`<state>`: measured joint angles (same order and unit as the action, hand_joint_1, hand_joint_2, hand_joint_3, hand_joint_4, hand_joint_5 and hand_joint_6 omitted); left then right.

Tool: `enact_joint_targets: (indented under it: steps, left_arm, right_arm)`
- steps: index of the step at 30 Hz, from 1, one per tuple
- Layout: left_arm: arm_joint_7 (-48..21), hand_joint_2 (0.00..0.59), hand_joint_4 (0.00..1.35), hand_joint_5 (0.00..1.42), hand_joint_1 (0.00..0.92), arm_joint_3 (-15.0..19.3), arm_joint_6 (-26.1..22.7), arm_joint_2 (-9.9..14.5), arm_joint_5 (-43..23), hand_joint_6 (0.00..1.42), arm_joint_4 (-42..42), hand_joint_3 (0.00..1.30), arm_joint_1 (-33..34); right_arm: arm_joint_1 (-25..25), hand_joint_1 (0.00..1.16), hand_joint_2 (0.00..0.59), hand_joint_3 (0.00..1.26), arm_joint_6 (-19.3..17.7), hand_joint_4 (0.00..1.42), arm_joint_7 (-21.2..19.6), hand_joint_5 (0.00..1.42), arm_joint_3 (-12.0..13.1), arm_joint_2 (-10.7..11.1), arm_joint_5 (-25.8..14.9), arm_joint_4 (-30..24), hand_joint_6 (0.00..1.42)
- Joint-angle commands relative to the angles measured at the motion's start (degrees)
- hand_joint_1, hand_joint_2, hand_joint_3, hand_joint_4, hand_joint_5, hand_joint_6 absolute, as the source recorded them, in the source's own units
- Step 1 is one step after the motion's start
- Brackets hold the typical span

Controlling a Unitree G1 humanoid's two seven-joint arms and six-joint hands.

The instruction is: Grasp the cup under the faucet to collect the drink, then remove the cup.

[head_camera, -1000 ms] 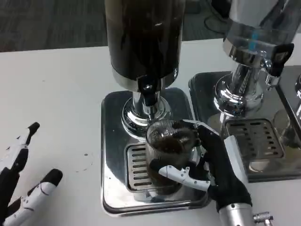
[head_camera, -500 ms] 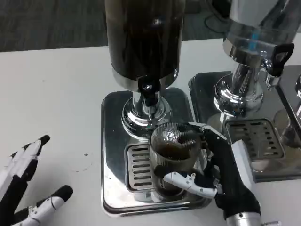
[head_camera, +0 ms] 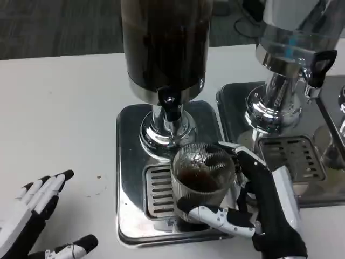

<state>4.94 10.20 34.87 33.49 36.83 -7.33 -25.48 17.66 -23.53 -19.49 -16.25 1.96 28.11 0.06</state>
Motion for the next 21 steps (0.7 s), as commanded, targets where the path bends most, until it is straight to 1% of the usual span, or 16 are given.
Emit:
enact_joint_targets:
  steps: [1,6,7,9,12,14,18,21]
  left_arm:
    - [1.2,0.086,0.0,0.0,0.0,-0.6,-0.7,1.5,1.5,0.0,1.7,0.0,-1.6]
    - [1.8,0.076,0.0,0.0,0.0,-1.4,-0.5,2.0,2.6,0.0,2.1,0.0,-2.8]
    - [2.0,0.074,0.0,0.0,0.0,-1.5,-0.6,2.0,2.9,0.0,2.5,0.0,-3.1]
    - [2.5,0.071,0.0,0.0,0.0,-1.6,-0.8,1.9,3.5,0.0,3.2,0.0,-3.7]
    - [3.5,0.066,0.0,0.0,0.0,-1.4,-1.2,1.9,4.1,0.0,4.5,0.0,-4.9]
    - [4.0,0.063,0.0,0.0,0.0,-1.3,-1.7,1.7,4.4,0.0,5.2,0.0,-6.0]
    - [6.1,0.058,0.0,0.0,0.0,-1.4,-1.9,1.1,5.5,0.0,6.3,0.0,-8.6]
    - [7.4,0.055,0.0,0.0,0.0,-1.8,-2.6,0.4,6.1,0.0,7.2,0.0,-10.1]
  right_arm:
    - [1.0,0.96,0.158,0.53,-3.2,0.67,0.4,0.92,-0.3,0.2,-1.5,-3.3,1.37]
    - [3.3,0.96,0.158,0.53,-4.2,0.67,1.3,0.92,-0.5,1.7,-0.8,-6.2,1.37]
    - [3.9,0.96,0.158,0.54,-4.4,0.67,2.0,0.92,-0.5,2.0,-1.6,-6.6,1.37]
    - [4.7,0.96,0.158,0.54,-5.1,0.67,2.7,0.92,-0.9,2.8,-1.3,-7.6,1.37]
    - [5.3,0.96,0.158,0.54,-5.0,0.67,3.4,0.92,-1.3,3.2,-0.6,-8.8,1.37]
    - [6.3,0.96,0.158,0.54,-5.2,0.67,4.2,0.92,-1.4,3.5,-1.1,-9.7,1.37]
    - [8.0,0.96,0.158,0.54,-6.2,0.67,4.3,0.93,-1.7,4.5,0.5,-11.5,1.37]
    - [8.4,0.96,0.158,0.55,-6.4,0.67,5.4,0.93,-1.7,5.2,-0.8,-11.5,1.37]
